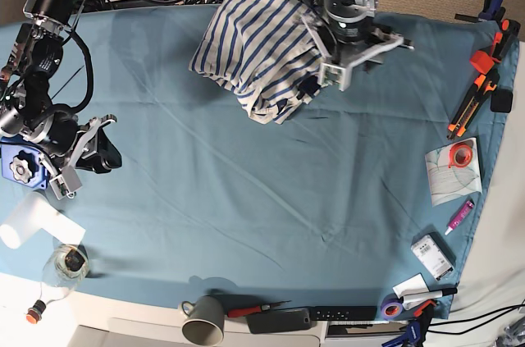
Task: Fold the T-shirt properly
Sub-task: 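Release the edge and reposition the left gripper over the bundle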
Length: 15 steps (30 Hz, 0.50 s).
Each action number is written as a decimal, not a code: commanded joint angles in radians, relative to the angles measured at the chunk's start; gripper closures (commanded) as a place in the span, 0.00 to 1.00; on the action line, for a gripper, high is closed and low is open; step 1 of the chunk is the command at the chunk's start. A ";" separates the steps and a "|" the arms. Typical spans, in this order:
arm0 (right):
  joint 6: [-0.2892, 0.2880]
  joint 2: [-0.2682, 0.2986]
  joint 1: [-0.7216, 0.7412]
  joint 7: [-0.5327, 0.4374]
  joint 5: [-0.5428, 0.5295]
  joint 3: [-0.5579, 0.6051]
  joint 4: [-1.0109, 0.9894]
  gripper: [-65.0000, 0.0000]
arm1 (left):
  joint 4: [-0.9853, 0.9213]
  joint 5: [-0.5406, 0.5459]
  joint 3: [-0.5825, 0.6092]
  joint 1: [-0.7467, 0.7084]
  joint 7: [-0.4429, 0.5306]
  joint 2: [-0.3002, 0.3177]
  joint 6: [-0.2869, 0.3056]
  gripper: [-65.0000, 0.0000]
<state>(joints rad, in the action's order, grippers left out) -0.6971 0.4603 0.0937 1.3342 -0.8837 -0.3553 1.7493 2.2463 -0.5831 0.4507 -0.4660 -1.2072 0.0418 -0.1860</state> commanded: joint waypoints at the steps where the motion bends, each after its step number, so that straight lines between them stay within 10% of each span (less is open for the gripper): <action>1: -0.001 0.019 0.018 -0.026 -0.013 -0.006 0.016 0.76 | 0.015 0.014 0.005 -0.006 0.010 -0.006 0.012 0.63; 15: -0.001 0.019 0.017 -0.026 -0.012 -0.006 0.016 0.76 | 0.066 0.025 0.005 0.010 0.057 -0.006 0.048 0.63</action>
<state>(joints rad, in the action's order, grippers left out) -0.6971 0.4603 0.0937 1.3342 -0.8829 -0.3553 1.7493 2.2925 -0.5488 0.4507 -0.4553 -1.1694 0.0418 -0.1337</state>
